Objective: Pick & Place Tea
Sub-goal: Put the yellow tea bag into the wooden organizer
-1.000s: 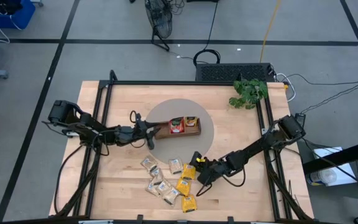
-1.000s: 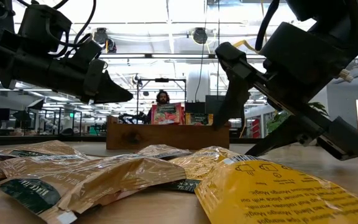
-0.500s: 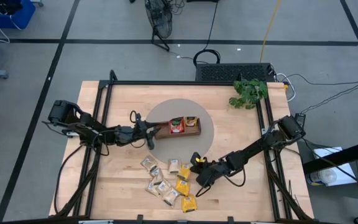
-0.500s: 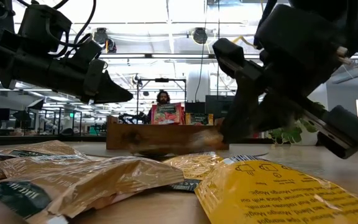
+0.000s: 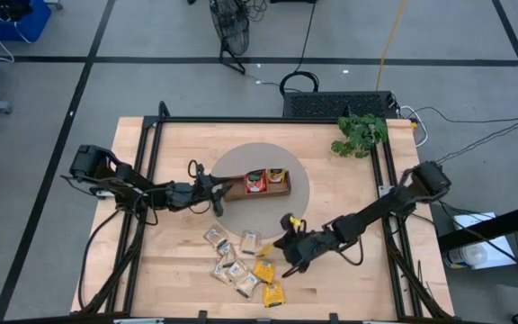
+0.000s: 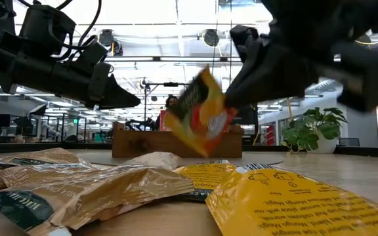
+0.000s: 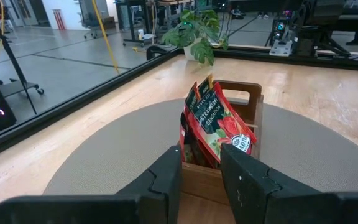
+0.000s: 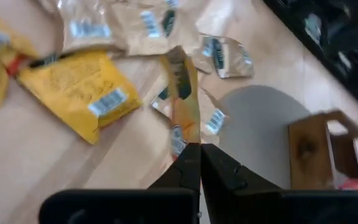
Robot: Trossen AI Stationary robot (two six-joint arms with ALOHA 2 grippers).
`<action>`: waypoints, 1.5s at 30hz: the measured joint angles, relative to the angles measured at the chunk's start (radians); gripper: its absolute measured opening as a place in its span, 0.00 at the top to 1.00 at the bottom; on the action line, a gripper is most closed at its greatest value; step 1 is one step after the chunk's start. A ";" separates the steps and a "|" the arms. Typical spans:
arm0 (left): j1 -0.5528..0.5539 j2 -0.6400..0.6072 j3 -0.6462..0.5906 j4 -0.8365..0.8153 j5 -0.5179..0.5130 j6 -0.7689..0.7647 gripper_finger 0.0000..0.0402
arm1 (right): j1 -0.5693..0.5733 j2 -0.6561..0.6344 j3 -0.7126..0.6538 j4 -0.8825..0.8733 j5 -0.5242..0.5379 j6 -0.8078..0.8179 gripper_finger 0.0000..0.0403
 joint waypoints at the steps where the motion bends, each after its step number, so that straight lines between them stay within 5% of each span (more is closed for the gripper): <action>1: 0.000 0.000 0.000 0.000 0.000 0.000 0.71 | -0.003 -0.025 0.000 -0.032 0.000 0.038 1.00; 7: 0.000 0.000 0.000 0.000 0.000 0.000 0.71 | -0.052 -0.173 -0.083 0.002 0.065 0.163 1.00; 18: 0.000 0.000 0.000 0.000 0.000 0.000 0.71 | -0.412 -0.302 -0.493 0.630 0.135 0.309 1.00; 26: 0.000 0.000 0.000 0.005 0.000 0.000 0.71 | -0.505 -0.159 -0.465 0.739 -0.027 0.391 1.00; 36: 0.000 0.000 0.000 0.000 0.000 0.000 0.71 | -0.507 -0.010 -0.441 0.796 0.105 0.398 1.00; 45: 0.000 0.000 0.000 0.000 0.000 0.000 0.71 | -0.507 0.001 -0.442 0.809 0.105 0.422 1.00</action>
